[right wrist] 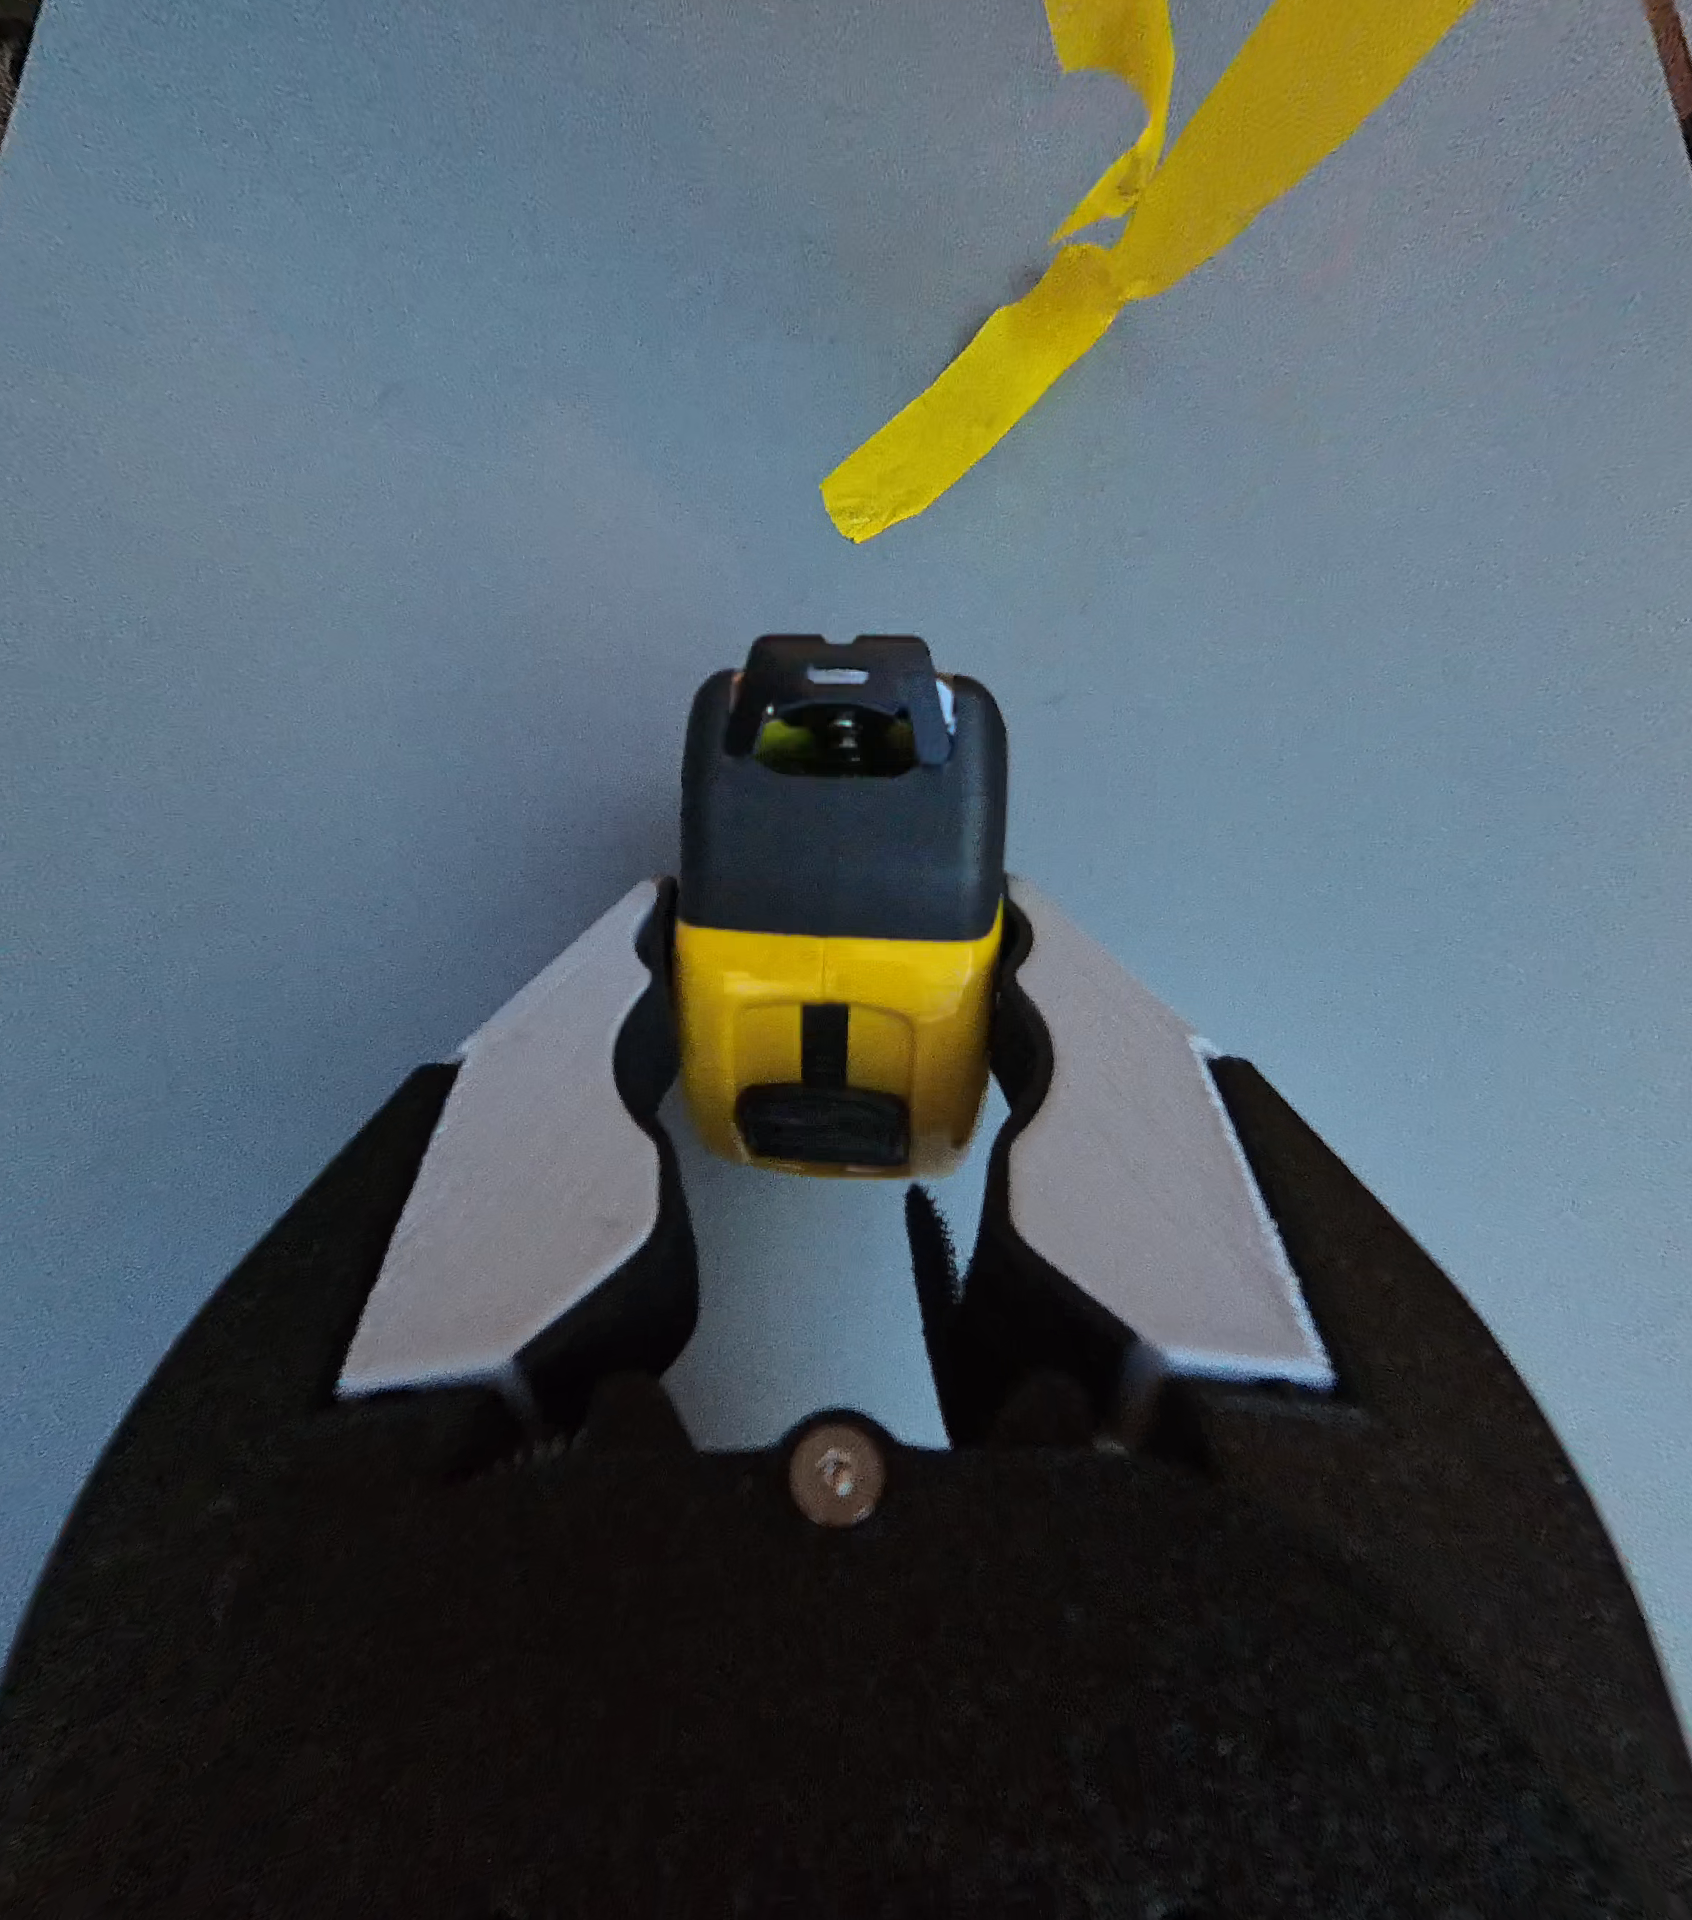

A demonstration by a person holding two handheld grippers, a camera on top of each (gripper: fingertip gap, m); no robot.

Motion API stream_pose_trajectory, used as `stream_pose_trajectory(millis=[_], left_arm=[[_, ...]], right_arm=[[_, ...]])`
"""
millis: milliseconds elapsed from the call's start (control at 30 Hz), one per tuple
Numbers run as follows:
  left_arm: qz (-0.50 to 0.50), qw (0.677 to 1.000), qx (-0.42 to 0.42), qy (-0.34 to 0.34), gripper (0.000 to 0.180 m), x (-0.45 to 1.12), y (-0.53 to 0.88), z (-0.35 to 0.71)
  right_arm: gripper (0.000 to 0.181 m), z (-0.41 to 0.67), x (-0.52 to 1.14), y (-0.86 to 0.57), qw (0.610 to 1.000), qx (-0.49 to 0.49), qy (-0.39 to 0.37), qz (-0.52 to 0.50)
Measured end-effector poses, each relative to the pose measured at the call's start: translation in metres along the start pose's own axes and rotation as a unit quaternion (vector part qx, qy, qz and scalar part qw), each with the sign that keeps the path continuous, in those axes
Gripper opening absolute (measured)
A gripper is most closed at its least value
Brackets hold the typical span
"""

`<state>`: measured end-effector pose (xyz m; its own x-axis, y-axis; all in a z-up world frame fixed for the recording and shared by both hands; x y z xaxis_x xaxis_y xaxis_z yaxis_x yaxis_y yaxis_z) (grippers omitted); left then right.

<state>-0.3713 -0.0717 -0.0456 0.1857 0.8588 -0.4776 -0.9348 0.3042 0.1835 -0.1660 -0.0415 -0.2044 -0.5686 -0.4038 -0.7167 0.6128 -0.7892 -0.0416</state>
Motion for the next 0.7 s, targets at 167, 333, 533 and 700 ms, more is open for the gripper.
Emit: stream_pose_trajectory(millis=[167,333,533,700], left_arm=[[0.079,0.980,0.167,0.078,0.058,-0.028,0.015,0.034],[0.199,0.958,0.206,0.018,0.044,-0.124,0.049,0.145],[0.292,0.945,0.142,0.039,0.046,-0.213,0.089,0.171],[0.153,0.978,0.114,0.080,0.047,-0.139,-0.003,0.043]], right_arm=[[0.055,0.000,-0.007,0.000,1.000,0.007,0.000,0.009],[0.056,0.002,-0.005,0.000,1.000,0.011,0.005,0.004],[0.056,0.002,-0.006,0.000,1.000,0.011,0.002,0.000],[0.056,0.002,-0.008,-0.001,1.000,0.013,0.001,-0.011]])
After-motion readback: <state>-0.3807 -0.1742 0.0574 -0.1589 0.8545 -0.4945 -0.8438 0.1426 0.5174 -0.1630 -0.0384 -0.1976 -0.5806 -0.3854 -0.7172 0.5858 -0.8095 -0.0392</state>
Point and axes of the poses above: each gripper's, where its closed fingertips meet, x out along the fingers, z out of its top, y = z × x across the jaws, the point moved 5 cm from there along -x, back along the fingers, and after that the axes turned 15 degrees about z, right-handed, at the moved point
